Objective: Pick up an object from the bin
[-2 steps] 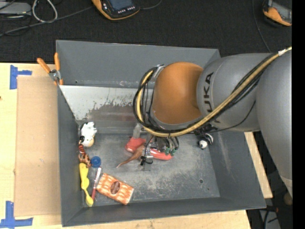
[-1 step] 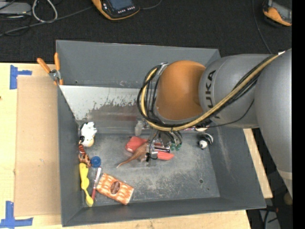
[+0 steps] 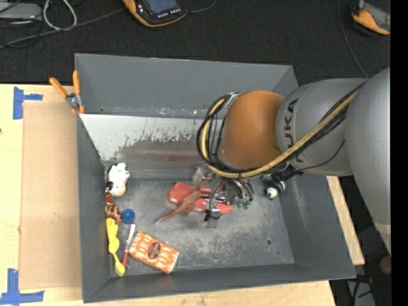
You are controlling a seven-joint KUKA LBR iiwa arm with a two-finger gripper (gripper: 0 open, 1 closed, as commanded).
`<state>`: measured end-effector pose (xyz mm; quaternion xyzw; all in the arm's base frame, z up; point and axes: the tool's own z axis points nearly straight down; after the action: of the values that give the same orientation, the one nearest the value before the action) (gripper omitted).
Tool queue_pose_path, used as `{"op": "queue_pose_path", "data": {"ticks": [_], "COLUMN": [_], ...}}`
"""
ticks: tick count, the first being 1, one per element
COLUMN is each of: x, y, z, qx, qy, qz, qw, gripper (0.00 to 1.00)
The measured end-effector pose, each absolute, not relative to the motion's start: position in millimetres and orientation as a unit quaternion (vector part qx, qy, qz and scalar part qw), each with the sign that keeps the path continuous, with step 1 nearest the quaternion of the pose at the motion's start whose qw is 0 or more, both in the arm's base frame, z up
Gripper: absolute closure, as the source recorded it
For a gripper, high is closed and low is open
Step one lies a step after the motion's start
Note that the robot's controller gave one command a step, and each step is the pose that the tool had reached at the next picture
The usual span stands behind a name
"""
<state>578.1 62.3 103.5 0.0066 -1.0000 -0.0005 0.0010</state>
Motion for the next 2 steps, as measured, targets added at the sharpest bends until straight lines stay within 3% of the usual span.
{"op": "queue_pose_path", "data": {"ticks": [1,2], "x": [583.6,583.5], "y": [40.0,39.9], "z": [76.0,76.1], "qx": [0.005,0.005], "qy": [-1.0,-1.0], "qz": [-0.002,-0.002], "qw": [-0.006,-0.006], "gripper": [1.0,1.0]}}
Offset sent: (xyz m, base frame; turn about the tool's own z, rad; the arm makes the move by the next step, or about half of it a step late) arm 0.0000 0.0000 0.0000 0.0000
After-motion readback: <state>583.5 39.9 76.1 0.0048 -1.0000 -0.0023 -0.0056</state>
